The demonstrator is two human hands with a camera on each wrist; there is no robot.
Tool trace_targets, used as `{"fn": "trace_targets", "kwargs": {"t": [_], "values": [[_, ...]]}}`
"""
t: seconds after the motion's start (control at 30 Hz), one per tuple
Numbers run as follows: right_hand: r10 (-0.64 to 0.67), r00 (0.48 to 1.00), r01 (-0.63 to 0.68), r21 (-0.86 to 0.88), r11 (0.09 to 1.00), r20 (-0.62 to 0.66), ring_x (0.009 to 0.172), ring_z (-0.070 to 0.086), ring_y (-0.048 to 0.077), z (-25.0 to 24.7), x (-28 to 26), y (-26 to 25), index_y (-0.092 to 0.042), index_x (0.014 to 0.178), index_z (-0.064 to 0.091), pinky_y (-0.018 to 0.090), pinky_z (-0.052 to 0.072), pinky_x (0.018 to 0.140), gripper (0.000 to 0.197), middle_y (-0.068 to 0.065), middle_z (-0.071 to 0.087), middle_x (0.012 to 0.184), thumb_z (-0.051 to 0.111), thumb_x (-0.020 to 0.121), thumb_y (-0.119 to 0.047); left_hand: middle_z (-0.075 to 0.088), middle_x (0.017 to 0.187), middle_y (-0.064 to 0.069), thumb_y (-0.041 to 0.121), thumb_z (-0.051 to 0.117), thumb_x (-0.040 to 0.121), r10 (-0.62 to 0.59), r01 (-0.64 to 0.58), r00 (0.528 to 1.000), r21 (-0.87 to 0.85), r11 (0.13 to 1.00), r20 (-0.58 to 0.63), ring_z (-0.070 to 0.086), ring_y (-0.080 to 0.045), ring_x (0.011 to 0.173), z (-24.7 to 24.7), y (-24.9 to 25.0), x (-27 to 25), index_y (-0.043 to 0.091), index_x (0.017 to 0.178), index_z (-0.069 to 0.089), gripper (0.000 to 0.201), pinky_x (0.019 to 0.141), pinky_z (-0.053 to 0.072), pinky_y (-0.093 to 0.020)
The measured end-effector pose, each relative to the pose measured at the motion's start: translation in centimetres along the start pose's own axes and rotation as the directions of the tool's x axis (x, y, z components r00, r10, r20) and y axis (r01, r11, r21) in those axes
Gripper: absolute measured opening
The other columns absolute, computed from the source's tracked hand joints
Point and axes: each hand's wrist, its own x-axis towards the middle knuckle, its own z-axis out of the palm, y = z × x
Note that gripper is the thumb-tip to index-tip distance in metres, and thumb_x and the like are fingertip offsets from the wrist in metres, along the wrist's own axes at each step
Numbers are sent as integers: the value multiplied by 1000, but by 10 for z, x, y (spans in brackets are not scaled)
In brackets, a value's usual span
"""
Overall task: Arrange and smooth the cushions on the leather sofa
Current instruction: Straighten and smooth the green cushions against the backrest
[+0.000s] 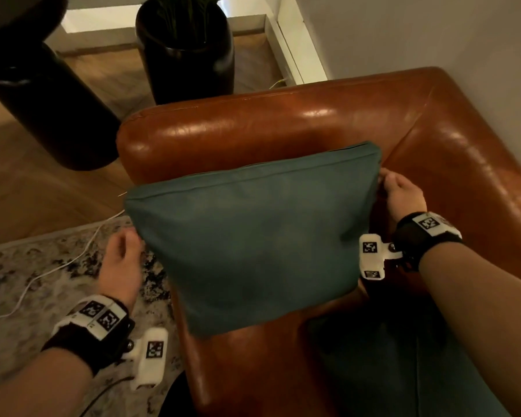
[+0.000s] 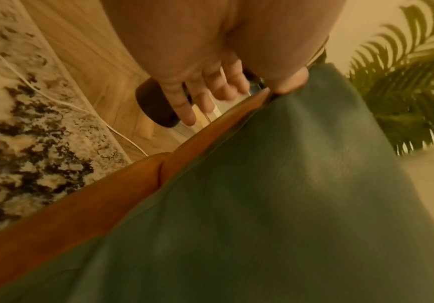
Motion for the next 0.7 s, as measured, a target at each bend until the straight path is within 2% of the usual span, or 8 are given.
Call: {"fn": "trace_targets", "kwargs": {"t": [0.03, 0.1, 0.17, 0.23, 0.3, 0.4, 0.53, 0.7], "values": [[58, 997, -60, 46, 997, 47, 98, 61, 12, 0, -3, 11, -27, 116, 67, 21, 46, 89, 29, -10, 67, 107, 51, 96, -42, 56, 131, 8, 69, 36, 86, 9, -11, 998, 19, 1000, 69, 54, -22, 119, 1, -6, -4, 45, 119, 51, 44, 106, 40, -49], [79, 990, -82, 20, 996, 114, 105, 61, 16, 3, -13, 24, -29, 118, 67, 33, 46, 95, 30, -7, 67, 114, 57, 92, -42, 59, 127, 8, 56, 40, 92, 36, -36, 996, 4, 999, 84, 54, -21, 120, 9, -9, -9, 42, 115, 56, 31, 106, 40, -47], [23, 999, -20, -64, 998, 40, 101, 62, 16, 8, -16, 27, -24, 110, 69, 33, 48, 92, 21, -2, 69, 109, 60, 92, -28, 64, 105, -1, 37, 46, 97, 22, -23, 999, -17, 1000, -35, 59, -31, 106, 18, -4, -8, 26, 98, 60, 17, 98, 46, -50], [3, 997, -6, -41, 999, -76, 94, 65, 15, 10, -14, 21, -21, 100, 72, 29, 50, 85, 14, 0, 72, 99, 66, 89, -27, 64, 98, -6, 29, 48, 98, -28, 20, 989, -54, 998, -148, 60, -34, 102, 23, -1, -4, 16, 92, 59, 18, 94, 45, -50], [-6, 990, -2, -56, 998, -144, 89, 66, 14, 10, -11, 15, -19, 97, 73, 28, 50, 78, 15, -2, 72, 93, 70, 87, -29, 66, 105, -7, 27, 48, 98, -52, 35, 980, -95, 995, -192, 60, -30, 103, 25, -2, 1, 17, 94, 61, 16, 96, 45, -45], [-8, 992, 4, -34, 999, -127, 87, 65, 9, 9, -13, 17, -21, 103, 72, 26, 51, 79, 19, -7, 71, 93, 69, 87, -31, 64, 104, -1, 27, 48, 98, -54, 27, 977, -132, 991, -206, 58, -24, 103, 30, -5, -1, 25, 86, 61, 17, 95, 42, -37], [39, 996, -37, 40, 999, -74, 88, 63, 2, 9, -24, 34, -29, 99, 68, 21, 48, 78, 13, -13, 69, 94, 69, 86, -31, 62, 112, 2, 33, 47, 98, -44, 19, 982, -135, 991, -182, 57, -21, 107, 31, -7, -12, 24, 108, 63, 21, 101, 44, -42], [-24, 990, 29, 33, 999, -143, 74, 57, 7, 8, -23, 31, -23, 93, 67, 21, 43, 63, 5, -10, 64, 84, 62, 91, -23, 64, 114, -3, 30, 46, 100, -144, 102, 978, -253, 962, -154, 58, -22, 106, 30, 1, -9, 22, 106, 64, 20, 100, 47, -45]]}}
